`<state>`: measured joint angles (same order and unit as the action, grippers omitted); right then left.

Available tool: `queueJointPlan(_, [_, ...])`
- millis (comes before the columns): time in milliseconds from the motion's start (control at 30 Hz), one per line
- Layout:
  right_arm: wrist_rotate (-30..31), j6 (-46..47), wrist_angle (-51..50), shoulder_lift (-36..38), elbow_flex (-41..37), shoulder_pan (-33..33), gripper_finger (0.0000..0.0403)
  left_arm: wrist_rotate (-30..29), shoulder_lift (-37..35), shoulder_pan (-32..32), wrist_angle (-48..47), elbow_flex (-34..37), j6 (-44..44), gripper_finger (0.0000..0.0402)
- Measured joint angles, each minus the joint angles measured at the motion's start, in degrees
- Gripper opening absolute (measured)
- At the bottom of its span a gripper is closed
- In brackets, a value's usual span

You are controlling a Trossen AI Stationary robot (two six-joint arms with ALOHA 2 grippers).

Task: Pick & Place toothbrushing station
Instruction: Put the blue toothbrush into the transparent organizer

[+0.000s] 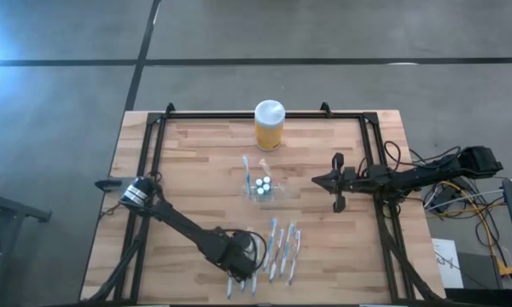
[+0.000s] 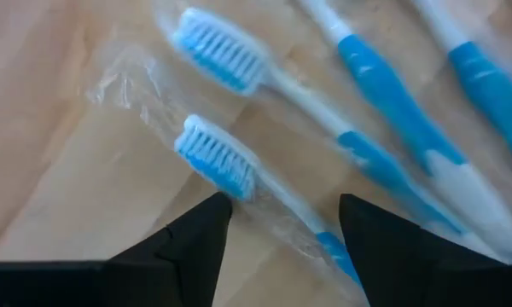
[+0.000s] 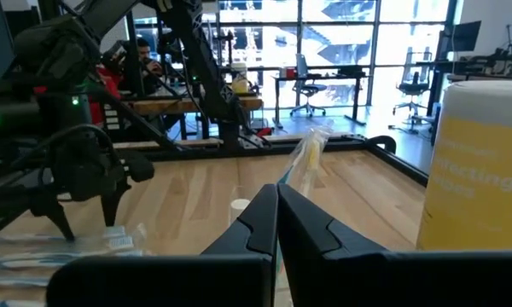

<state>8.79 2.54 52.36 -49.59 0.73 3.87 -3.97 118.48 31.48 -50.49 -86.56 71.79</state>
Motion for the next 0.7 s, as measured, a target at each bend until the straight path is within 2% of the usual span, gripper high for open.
queueJointPlan(167, [0.01, -0.19, -0.02, 0.0, 0.0, -0.01, 0.0008, 0.46, -0.93, -0.04, -2.11, 1.47, -2.89, 0.0215])
queueJointPlan(300, [0.01, -0.19, -0.17, 0.01, 0.0, -0.01, 0.0008, 1.03, -1.67, -0.04, -2.56, 2.56, -5.22, 0.0184])
queueJointPlan(700, [0.03, -0.17, -0.24, 0.01, 0.0, -0.01, 0.0008, 1.44, -2.47, -0.31, -2.26, 3.09, -12.89, 0.0015])
